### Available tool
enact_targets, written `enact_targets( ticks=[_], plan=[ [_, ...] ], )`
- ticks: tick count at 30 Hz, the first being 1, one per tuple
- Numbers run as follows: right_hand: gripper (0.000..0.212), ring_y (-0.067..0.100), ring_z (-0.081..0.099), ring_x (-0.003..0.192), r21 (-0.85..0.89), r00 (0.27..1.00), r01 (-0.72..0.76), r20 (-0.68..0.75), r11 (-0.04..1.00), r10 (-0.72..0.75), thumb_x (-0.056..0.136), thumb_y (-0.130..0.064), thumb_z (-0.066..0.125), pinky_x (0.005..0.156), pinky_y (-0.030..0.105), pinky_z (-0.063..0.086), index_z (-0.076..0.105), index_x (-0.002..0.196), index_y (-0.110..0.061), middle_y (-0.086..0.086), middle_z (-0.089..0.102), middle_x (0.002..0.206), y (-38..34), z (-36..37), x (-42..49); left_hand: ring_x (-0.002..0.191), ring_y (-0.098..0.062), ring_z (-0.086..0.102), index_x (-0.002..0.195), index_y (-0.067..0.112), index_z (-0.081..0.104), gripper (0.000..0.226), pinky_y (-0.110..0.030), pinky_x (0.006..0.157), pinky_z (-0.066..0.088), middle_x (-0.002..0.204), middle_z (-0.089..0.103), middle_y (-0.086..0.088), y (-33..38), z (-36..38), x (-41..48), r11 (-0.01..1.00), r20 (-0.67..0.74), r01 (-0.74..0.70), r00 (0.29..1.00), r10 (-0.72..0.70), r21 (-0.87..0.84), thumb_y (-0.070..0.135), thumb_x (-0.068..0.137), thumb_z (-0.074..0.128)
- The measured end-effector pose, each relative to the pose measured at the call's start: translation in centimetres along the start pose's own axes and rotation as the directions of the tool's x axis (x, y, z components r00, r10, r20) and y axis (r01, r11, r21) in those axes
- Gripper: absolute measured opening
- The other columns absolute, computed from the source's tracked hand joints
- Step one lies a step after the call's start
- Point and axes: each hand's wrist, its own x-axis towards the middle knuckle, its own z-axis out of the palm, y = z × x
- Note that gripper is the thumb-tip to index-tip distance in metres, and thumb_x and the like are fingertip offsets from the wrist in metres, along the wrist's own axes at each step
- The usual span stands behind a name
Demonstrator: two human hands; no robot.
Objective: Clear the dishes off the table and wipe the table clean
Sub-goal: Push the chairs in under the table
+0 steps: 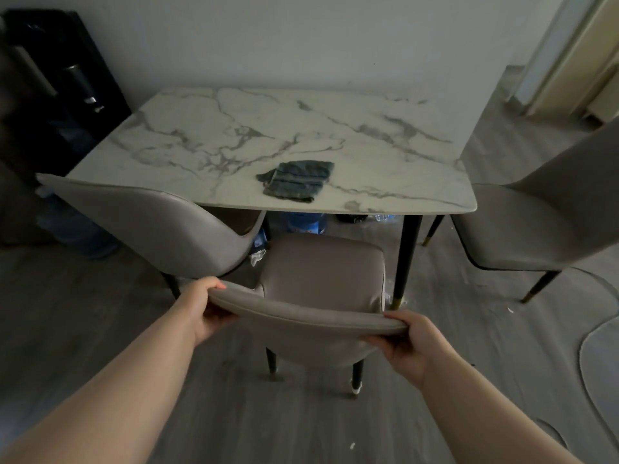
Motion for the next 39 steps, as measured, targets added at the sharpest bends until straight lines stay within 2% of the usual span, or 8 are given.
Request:
enact_targets(
  ticks=[6,13,20,23,28,30,36,39],
  plan=[
    [0.028,0.047,0.057,0.111,-0.029,0.996,0.057,-0.073,0.998,-0.059,0.088,-0.004,0.056,0.061,0.054,0.056,0.055,0.112,0.009,0.026,0.056,0.115,-5.6,0.8,3.9,0.084,-0.033,0.056,0.106,0.001,0.049,0.022,-0.047,0.062,0.050,0.093,0.051,-0.019,2.1,5.5,3.3,0.997,0.005,0.004,1.000,-0.003,-0.074,0.008,0.085,0.049],
    [0.013,0.041,0.062,0.099,-0.084,0.993,0.044,-0.104,0.996,-0.053,0.087,-0.002,0.053,0.063,0.055,0.055,0.060,0.095,0.005,0.025,0.060,0.104,-11.6,2.9,6.6,0.083,-0.033,0.054,0.090,0.002,0.047,0.004,-0.051,0.077,0.048,0.092,0.050,-0.019,4.7,10.2,6.0,0.992,0.035,0.057,0.998,-0.053,-0.115,0.001,0.089,0.044],
    [0.011,0.034,0.061,0.090,-0.089,0.996,0.039,-0.075,0.995,-0.045,0.087,-0.002,0.054,0.061,0.049,0.056,0.060,0.094,0.005,0.021,0.061,0.091,-12.5,6.3,8.5,0.080,-0.031,0.054,0.094,0.000,0.050,0.010,-0.048,0.066,0.049,0.089,0.052,-0.020,6.9,8.6,8.3,0.986,0.021,0.098,0.995,-0.096,-0.134,0.001,0.089,0.042],
    [0.012,0.034,0.061,0.090,-0.084,0.998,0.042,-0.035,0.996,-0.045,0.087,-0.003,0.055,0.063,0.048,0.056,0.061,0.094,0.006,0.020,0.062,0.092,-11.9,7.5,9.4,0.085,-0.033,0.057,0.109,0.000,0.051,0.025,-0.047,0.061,0.050,0.100,0.054,-0.023,7.8,7.6,9.6,0.984,0.001,0.073,0.997,-0.074,-0.161,0.002,0.085,0.045],
    [0.012,0.033,0.059,0.099,-0.043,0.999,0.039,-0.006,0.998,-0.039,0.087,-0.004,0.055,0.064,0.047,0.056,0.060,0.095,0.003,0.018,0.061,0.093,-11.0,9.0,11.0,0.073,-0.027,0.054,0.085,0.004,0.049,0.008,-0.041,0.057,0.047,0.080,0.051,-0.016,9.9,7.6,11.6,0.991,-0.014,0.015,1.000,-0.017,-0.136,0.002,0.085,0.042],
    [0.009,0.030,0.060,0.093,-0.026,0.999,0.035,0.002,0.999,-0.035,0.089,-0.005,0.054,0.061,0.043,0.058,0.058,0.094,0.002,0.017,0.061,0.091,-11.1,9.7,12.0,0.072,-0.026,0.053,0.078,0.006,0.046,0.010,-0.041,0.058,0.046,0.077,0.048,-0.014,10.9,8.0,12.4,0.991,-0.015,-0.013,1.000,0.011,-0.135,0.002,0.086,0.041],
    [0.013,0.031,0.059,0.088,-0.020,0.998,0.064,0.021,0.998,-0.063,0.090,-0.004,0.050,0.062,0.049,0.057,0.055,0.078,0.001,0.014,0.056,0.084,-12.8,12.9,14.6,0.086,-0.032,0.055,0.085,0.005,0.047,0.003,-0.049,0.066,0.050,0.092,0.050,-0.017,13.1,8.3,15.3,0.981,-0.010,-0.032,0.999,0.030,-0.193,0.004,0.084,0.044],
    [0.015,0.030,0.059,0.088,-0.031,0.996,0.086,0.015,0.996,-0.086,0.091,-0.004,0.049,0.061,0.050,0.057,0.055,0.078,0.000,0.013,0.055,0.084,-13.9,13.9,15.4,0.083,-0.032,0.055,0.080,0.004,0.046,0.007,-0.049,0.064,0.050,0.087,0.051,-0.016,14.1,9.2,15.8,0.981,0.007,-0.028,1.000,0.030,-0.192,0.004,0.086,0.042]
  ],
)
